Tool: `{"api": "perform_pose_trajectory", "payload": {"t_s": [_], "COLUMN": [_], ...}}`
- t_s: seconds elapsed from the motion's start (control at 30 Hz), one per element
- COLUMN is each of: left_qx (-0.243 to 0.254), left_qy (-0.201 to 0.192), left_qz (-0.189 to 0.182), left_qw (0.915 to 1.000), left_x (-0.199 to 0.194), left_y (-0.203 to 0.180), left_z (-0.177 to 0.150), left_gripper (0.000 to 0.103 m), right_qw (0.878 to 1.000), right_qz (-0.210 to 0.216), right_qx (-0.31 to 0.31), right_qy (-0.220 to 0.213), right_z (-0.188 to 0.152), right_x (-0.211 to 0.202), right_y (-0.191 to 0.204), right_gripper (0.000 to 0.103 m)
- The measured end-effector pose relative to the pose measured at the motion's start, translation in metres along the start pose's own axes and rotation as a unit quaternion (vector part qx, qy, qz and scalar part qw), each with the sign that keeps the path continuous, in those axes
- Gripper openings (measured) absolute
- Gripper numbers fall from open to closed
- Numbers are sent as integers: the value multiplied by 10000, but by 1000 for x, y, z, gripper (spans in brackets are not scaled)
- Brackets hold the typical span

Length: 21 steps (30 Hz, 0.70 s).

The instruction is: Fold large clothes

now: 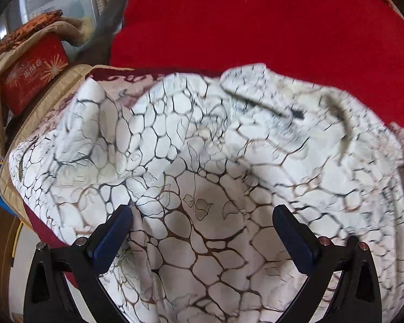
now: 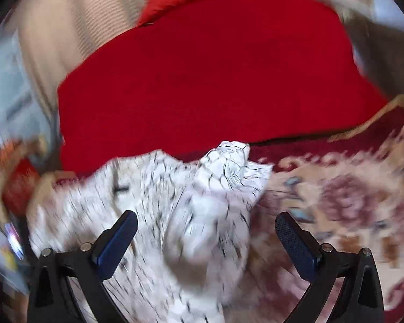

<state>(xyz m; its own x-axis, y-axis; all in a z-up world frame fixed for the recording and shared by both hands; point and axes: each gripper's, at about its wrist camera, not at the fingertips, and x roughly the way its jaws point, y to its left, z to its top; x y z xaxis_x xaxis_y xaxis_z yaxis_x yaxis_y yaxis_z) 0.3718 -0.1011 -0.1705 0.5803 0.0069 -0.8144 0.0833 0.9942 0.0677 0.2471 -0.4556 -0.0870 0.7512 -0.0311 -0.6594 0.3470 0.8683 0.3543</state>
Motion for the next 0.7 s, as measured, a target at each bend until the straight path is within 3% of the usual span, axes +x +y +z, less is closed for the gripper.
{"api": "perform_pose_trajectory", "payload": {"t_s": [0.07,0.17,0.23,0.33,0.37,0.43,0.47,0.6,0.7], "left_qx": [136,382,576,634,614,599,639,832,745], "left_qy": [49,179,295,199,202,184,171,213,16], "left_qz": [59,193,305,359,330,300,312,274,173], "left_qw": [9999,9989,9974,9971,9974,9976,9973,9959,9971], "left_x": [5,16,24,21,21,21,20,15,0], "left_y": [-5,-12,-17,-20,-19,-18,-18,-20,-13], "left_z": [-3,-7,-10,-14,-14,-17,-19,-24,-20], "left_gripper": [103,103,103,103,103,103,103,103,103], "right_qw": [9960,9794,9668,9489,9432,9342,9363,9677,9897], "right_qz": [437,868,1209,1333,1476,1721,1705,1285,833], "right_qx": [712,1682,2027,2557,2669,2797,2733,2025,1125], "right_qy": [331,708,979,1285,1315,1392,1402,774,286], "right_z": [17,23,20,10,7,4,3,12,16], "right_x": [33,75,101,130,136,148,149,125,103], "right_y": [-30,-66,-76,-85,-85,-82,-78,-49,-14], "right_gripper": [103,103,103,102,97,73,63,40,39]}}
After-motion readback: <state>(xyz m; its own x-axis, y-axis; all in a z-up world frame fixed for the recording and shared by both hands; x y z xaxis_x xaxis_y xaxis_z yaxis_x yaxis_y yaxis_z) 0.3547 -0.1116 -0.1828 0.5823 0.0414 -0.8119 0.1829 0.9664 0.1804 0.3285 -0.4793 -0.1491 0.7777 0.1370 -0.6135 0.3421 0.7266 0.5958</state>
